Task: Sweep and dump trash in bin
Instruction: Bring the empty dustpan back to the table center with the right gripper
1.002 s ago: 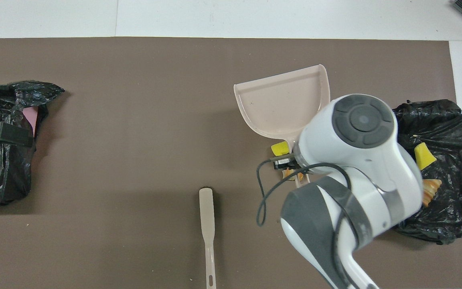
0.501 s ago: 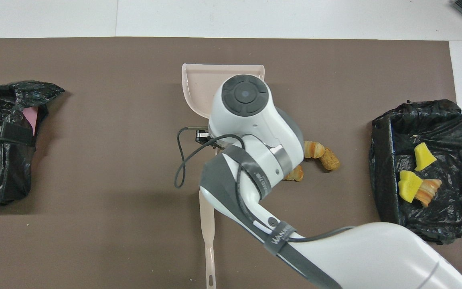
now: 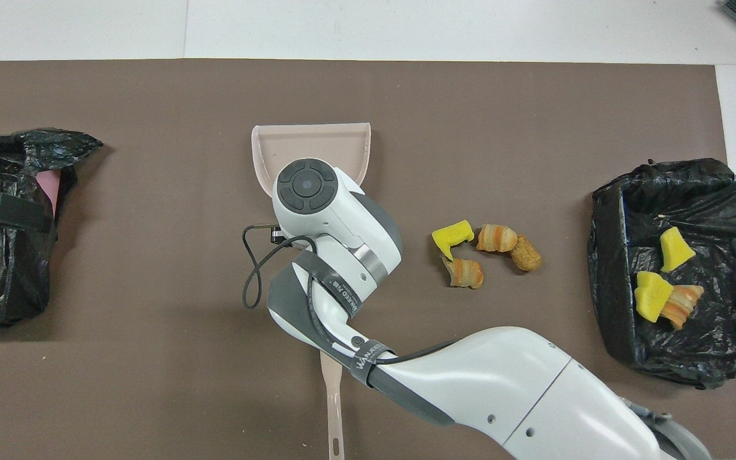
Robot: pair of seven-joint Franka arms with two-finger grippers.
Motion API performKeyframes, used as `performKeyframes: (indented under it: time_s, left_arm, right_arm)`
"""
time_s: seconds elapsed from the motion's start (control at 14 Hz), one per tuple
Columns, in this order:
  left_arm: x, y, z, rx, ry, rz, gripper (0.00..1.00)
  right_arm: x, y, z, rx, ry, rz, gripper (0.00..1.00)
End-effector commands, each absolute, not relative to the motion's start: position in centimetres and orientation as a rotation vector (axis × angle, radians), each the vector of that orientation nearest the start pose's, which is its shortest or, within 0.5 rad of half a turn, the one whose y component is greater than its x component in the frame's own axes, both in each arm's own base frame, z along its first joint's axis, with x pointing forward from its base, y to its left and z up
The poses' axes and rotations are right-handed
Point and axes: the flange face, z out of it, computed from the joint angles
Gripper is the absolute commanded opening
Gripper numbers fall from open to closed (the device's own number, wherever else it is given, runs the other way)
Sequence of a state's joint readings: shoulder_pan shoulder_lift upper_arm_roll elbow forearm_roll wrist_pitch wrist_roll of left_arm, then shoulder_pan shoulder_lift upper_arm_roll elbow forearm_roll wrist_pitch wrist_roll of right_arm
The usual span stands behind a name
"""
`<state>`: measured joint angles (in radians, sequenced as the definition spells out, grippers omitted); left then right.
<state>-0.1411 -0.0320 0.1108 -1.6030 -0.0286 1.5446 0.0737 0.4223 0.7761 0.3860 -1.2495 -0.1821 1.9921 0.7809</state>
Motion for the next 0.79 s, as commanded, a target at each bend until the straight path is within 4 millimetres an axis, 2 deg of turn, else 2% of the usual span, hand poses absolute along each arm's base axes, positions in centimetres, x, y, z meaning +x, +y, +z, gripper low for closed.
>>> performKeyframes:
  time_s: [0.0, 0.07, 0.14, 0.21, 0.36, 0.57, 0.72]
  left_arm:
    - [53.8, -2.3, 63.1, -3.15, 0.189, 0.044, 1.0]
    - [53.8, -2.4, 63.1, -3.148, 0.201, 0.044, 1.0]
    - [53.8, -2.3, 63.1, -3.148, 0.199, 0.046, 1.0]
    - [53.7, -2.5, 63.0, -3.148, 0.204, 0.053, 1.0]
    - [53.3, -2.4, 63.0, -3.149, 0.204, 0.061, 1.0]
    - [53.3, -2.9, 62.9, -3.15, 0.214, 0.066, 1.0]
    - [52.7, -3.4, 62.7, -3.151, 0.236, 0.071, 1.0]
  right_arm:
    - [57.8, 47.5, 32.8, -3.056, 0.031, 0.051, 0.39]
    - [58.1, 47.0, 33.4, -3.057, 0.041, 0.043, 0.77]
    - [57.9, 46.6, 35.1, -3.061, 0.037, 0.026, 1.0]
    - [57.2, 46.4, 37.1, -3.064, 0.018, 0.004, 1.0]
    - [55.0, 46.2, 38.6, -3.08, 0.004, 0.004, 1.0]
    - [50.1, 46.2, 39.2, -3.134, -0.006, 0.027, 1.0]
    - [46.1, 46.9, 39.8, -3.157, -0.002, 0.037, 1.0]
